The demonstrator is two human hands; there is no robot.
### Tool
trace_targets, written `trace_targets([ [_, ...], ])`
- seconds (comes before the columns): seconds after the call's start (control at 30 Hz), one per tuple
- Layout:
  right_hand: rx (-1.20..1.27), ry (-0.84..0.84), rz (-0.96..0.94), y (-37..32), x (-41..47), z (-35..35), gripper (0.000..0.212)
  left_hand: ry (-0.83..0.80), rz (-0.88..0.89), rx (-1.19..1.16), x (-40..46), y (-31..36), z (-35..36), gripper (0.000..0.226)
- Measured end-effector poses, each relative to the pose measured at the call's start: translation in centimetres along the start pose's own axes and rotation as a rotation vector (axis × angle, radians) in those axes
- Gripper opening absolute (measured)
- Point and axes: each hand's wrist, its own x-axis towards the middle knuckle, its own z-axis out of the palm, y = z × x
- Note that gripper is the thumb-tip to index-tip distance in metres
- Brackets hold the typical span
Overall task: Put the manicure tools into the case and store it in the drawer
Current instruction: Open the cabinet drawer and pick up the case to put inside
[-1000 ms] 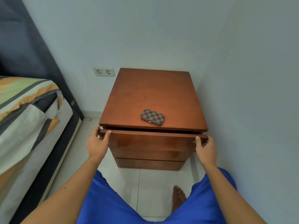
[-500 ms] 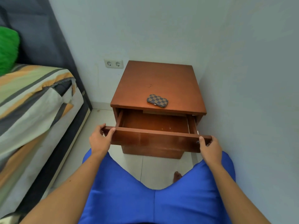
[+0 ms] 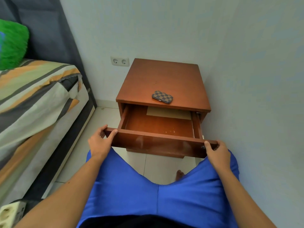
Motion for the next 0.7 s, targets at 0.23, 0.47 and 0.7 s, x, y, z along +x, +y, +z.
trace_targets([
  [0.23,-0.065,0.002,-0.162,-3.3,1.1,0.5,0.057,-0.003,0.069,0.072,3.2,2.0,0.4,0.057],
  [0.47,-0.086,-0.064,-0.293,-10.2,5.9,3.6,0.055,-0.082,0.313,0.115,9.2,8.9,4.5,0.044],
  [0.7,-0.156,-0.119,-0.429,-16.6,11.6,7.8,0.056,-0.237,0.42,0.329,15.2,13.2,10.7,0.047],
])
